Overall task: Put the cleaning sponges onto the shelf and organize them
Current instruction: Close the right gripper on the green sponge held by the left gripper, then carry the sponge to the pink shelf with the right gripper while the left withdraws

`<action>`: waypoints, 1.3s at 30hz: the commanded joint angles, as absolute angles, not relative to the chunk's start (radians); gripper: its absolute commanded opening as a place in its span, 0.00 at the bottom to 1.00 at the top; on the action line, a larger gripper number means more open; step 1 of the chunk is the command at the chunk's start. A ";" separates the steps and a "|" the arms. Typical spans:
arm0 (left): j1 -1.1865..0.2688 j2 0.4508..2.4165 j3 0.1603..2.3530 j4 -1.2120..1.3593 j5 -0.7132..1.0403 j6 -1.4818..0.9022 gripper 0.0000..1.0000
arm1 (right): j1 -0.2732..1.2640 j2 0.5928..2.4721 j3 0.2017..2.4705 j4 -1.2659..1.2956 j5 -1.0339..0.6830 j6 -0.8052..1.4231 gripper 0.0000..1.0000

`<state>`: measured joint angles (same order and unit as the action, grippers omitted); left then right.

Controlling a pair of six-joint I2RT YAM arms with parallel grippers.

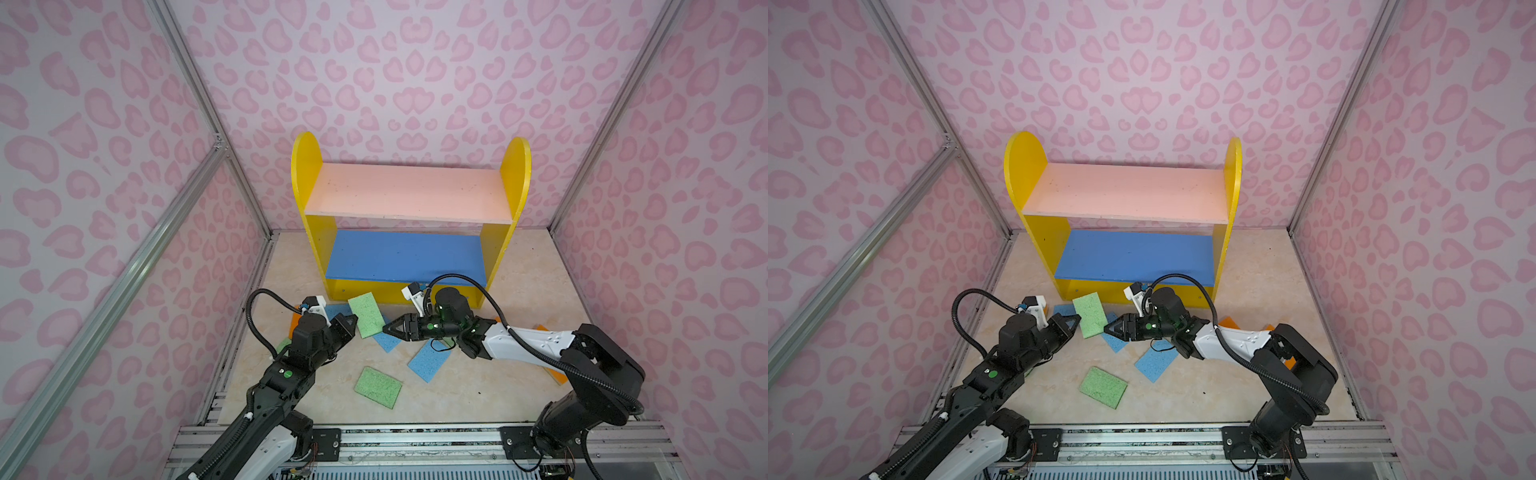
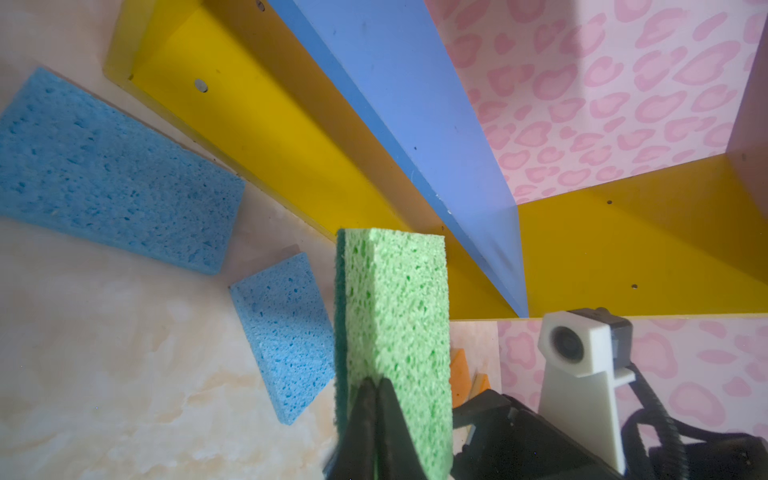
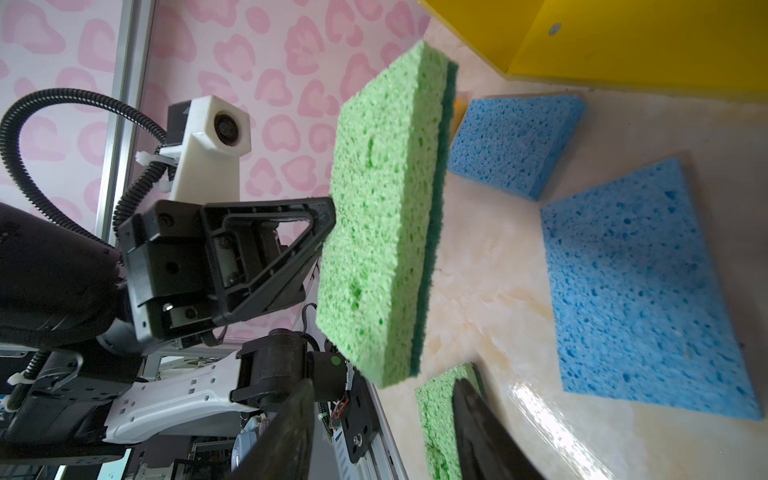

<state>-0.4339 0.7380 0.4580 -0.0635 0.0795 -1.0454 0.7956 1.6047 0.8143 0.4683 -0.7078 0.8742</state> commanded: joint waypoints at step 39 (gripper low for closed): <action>-0.428 0.507 0.432 -0.286 -0.049 -0.945 0.98 | 0.796 1.341 1.059 -0.078 -0.404 0.684 0.01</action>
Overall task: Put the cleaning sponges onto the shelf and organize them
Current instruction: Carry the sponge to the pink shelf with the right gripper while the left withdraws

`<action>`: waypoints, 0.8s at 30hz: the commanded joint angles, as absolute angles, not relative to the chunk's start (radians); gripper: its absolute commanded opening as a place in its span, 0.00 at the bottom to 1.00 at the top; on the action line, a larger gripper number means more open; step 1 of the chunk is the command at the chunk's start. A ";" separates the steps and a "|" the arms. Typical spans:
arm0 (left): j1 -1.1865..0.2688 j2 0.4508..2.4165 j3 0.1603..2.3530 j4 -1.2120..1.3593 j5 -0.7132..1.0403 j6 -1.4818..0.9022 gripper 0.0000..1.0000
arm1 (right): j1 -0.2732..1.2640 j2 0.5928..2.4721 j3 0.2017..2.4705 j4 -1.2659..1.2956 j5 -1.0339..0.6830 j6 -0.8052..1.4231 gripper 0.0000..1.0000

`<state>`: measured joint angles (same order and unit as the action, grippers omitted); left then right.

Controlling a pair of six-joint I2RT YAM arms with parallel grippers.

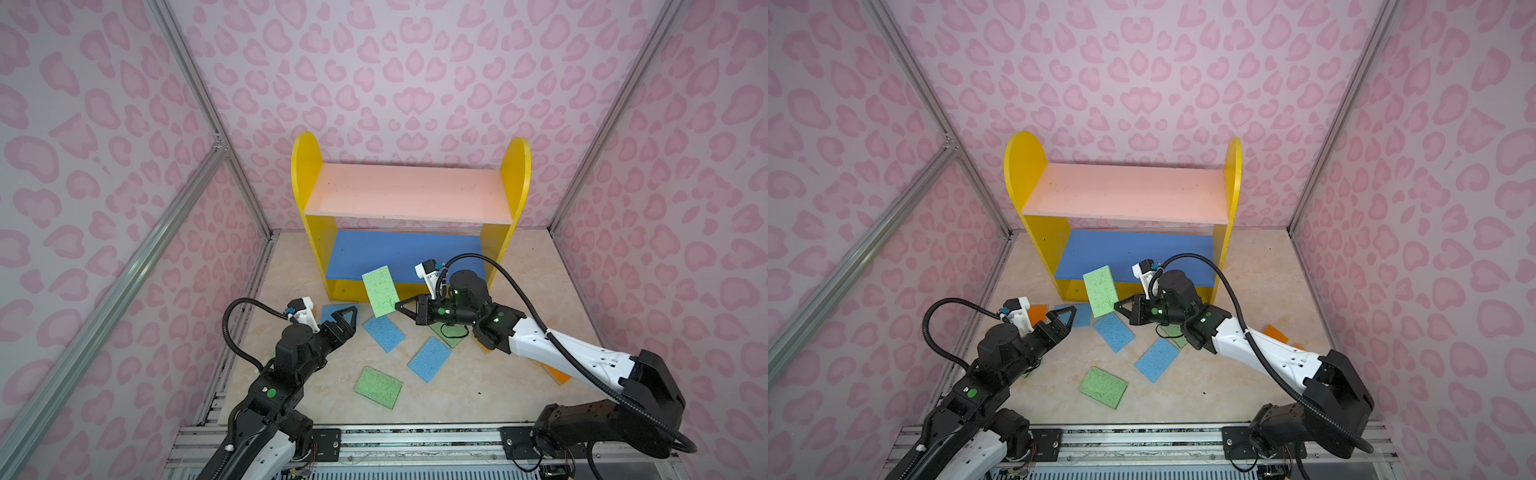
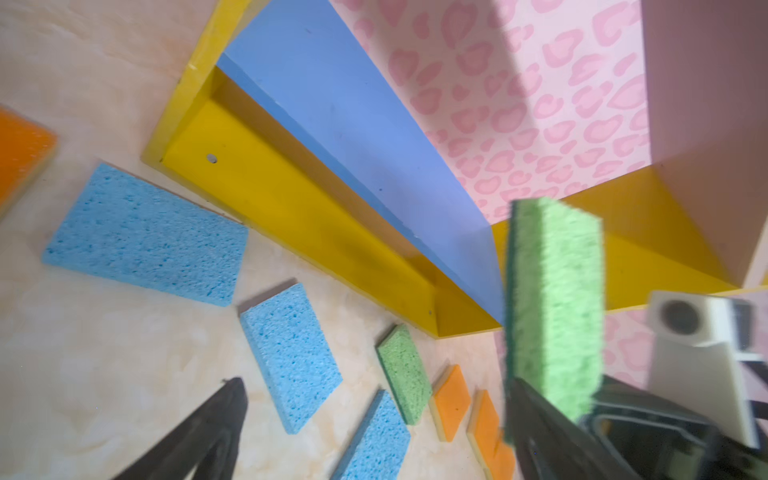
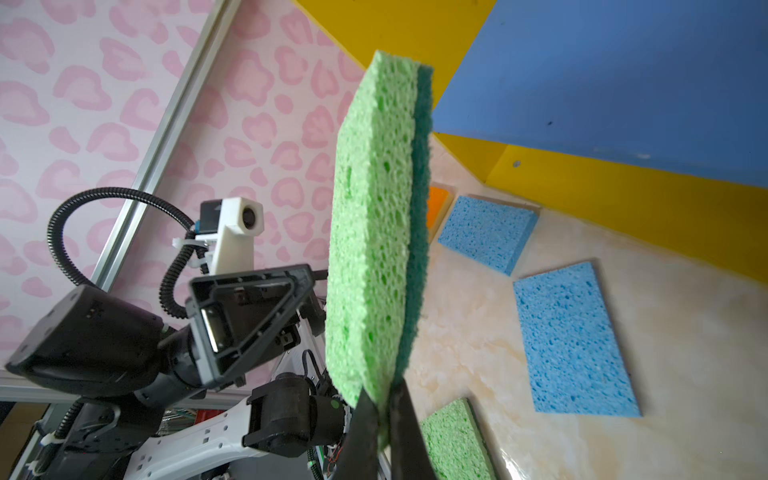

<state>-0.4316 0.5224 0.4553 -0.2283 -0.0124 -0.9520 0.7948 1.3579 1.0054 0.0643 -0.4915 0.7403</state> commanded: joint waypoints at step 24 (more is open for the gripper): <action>-0.425 0.432 0.374 -0.353 -0.075 -0.885 0.98 | 0.807 1.776 1.926 -0.184 -0.274 0.736 0.02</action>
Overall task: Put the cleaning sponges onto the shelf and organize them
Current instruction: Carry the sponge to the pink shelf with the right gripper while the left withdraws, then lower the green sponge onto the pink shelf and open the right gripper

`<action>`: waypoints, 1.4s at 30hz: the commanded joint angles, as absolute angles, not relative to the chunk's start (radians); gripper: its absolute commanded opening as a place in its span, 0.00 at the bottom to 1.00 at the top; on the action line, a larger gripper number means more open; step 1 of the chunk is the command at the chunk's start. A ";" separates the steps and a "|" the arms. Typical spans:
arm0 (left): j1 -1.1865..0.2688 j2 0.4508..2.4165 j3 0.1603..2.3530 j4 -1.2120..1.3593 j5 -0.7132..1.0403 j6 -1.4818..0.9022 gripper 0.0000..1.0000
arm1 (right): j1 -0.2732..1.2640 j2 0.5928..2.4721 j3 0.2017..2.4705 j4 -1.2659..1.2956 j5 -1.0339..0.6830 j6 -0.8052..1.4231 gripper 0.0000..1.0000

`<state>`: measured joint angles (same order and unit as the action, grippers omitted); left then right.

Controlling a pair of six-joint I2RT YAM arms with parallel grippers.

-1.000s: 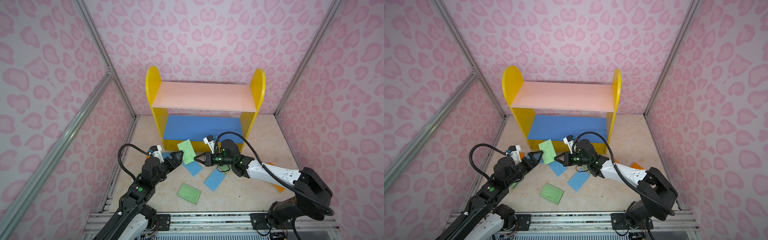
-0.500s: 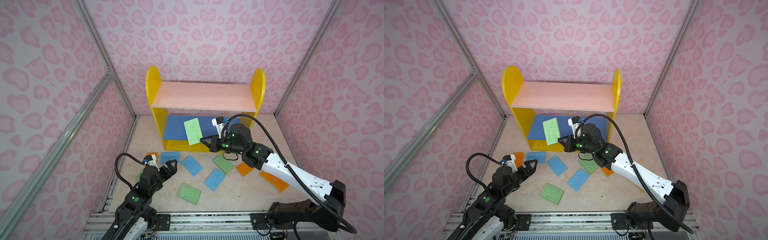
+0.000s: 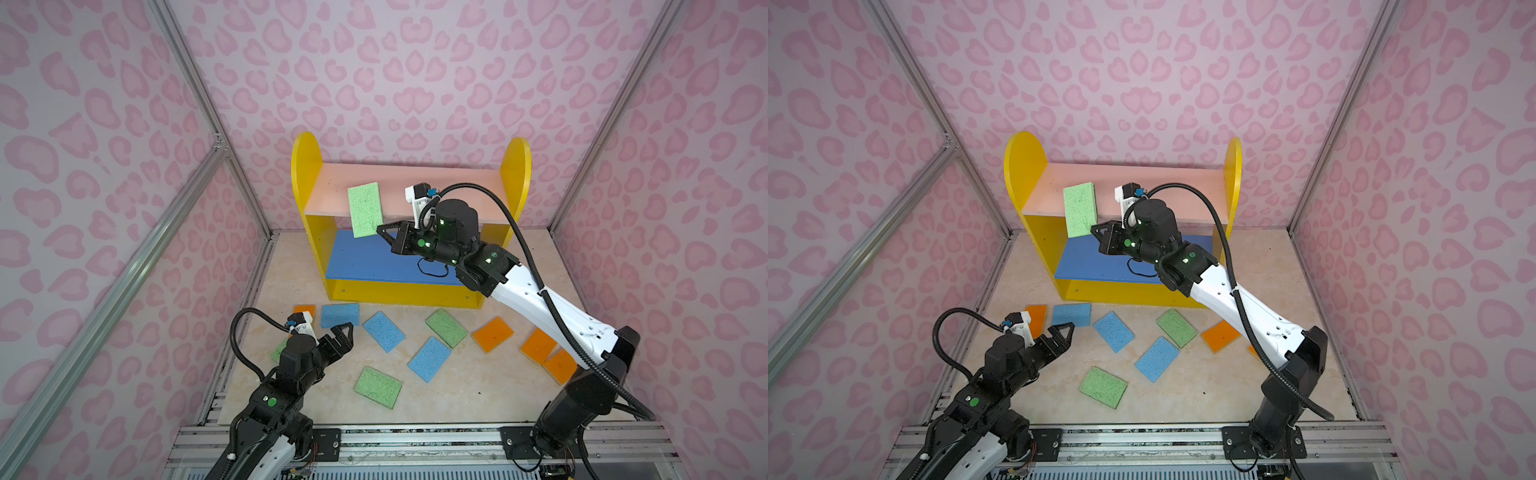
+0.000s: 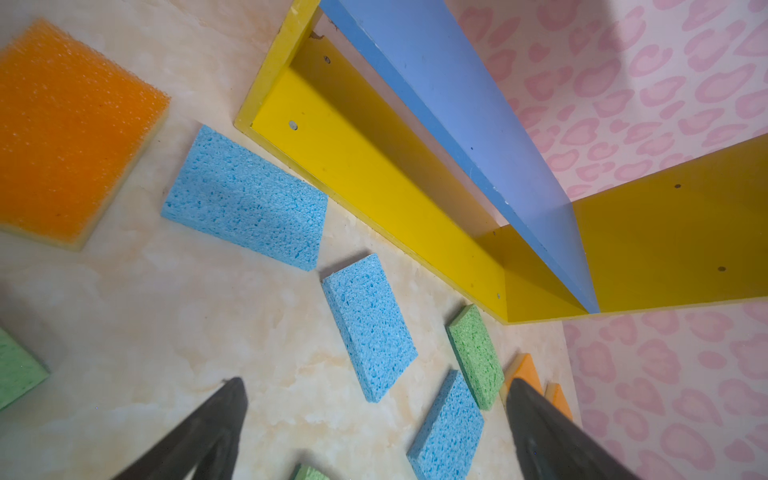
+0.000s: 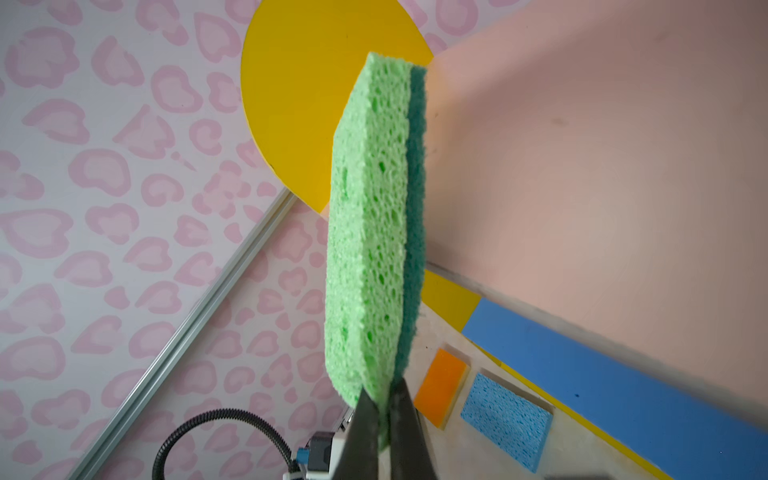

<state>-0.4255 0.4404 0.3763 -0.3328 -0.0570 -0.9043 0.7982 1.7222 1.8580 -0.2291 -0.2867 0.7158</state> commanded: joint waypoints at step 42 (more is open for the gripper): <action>-0.426 0.428 0.359 -0.374 -0.083 -0.865 0.97 | 0.860 2.239 2.521 -0.229 -0.239 0.793 0.40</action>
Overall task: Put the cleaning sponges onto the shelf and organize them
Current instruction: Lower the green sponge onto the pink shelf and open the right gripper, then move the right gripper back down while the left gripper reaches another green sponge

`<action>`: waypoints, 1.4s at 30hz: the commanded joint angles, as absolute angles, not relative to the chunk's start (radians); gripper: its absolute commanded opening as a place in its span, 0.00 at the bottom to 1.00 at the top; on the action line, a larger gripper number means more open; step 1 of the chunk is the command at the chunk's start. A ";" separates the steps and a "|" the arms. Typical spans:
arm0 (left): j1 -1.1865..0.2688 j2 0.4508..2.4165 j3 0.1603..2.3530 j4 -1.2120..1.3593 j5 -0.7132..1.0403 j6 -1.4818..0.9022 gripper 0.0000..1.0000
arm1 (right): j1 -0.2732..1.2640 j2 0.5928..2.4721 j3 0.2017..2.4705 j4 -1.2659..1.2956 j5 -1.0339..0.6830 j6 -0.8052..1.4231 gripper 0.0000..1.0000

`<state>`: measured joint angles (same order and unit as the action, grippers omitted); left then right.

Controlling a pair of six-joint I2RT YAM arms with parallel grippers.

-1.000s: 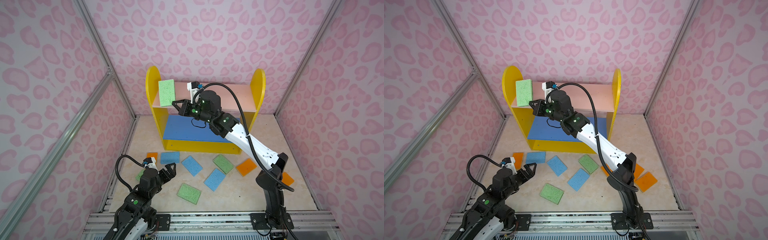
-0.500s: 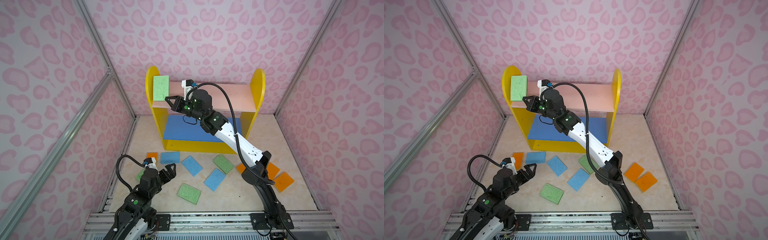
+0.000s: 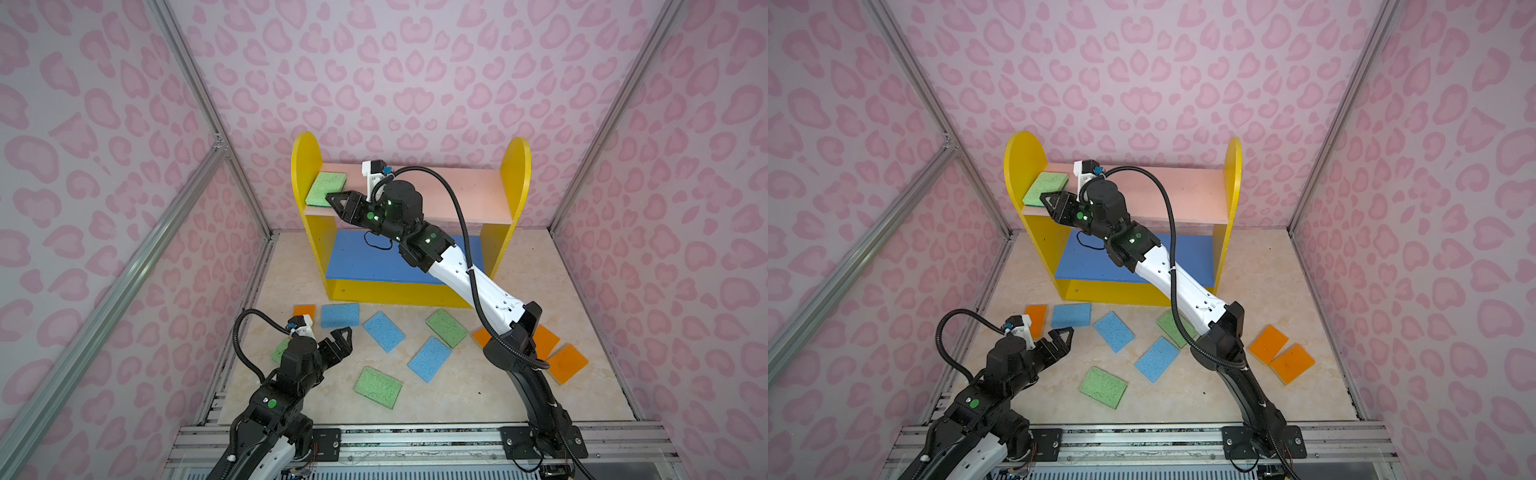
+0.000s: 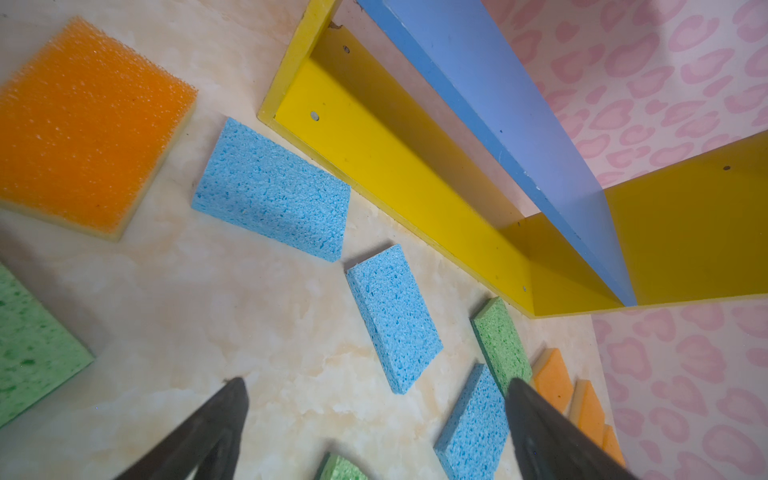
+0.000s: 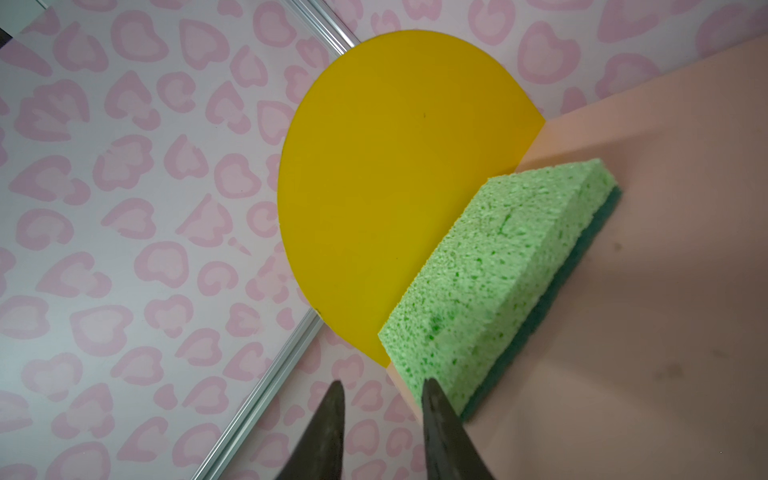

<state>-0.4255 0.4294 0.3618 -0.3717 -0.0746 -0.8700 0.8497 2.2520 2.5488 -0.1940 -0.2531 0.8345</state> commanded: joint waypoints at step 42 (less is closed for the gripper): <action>-0.644 0.704 0.295 -0.385 0.010 -0.785 0.46 | 0.708 1.241 0.890 -0.009 -0.309 0.610 0.46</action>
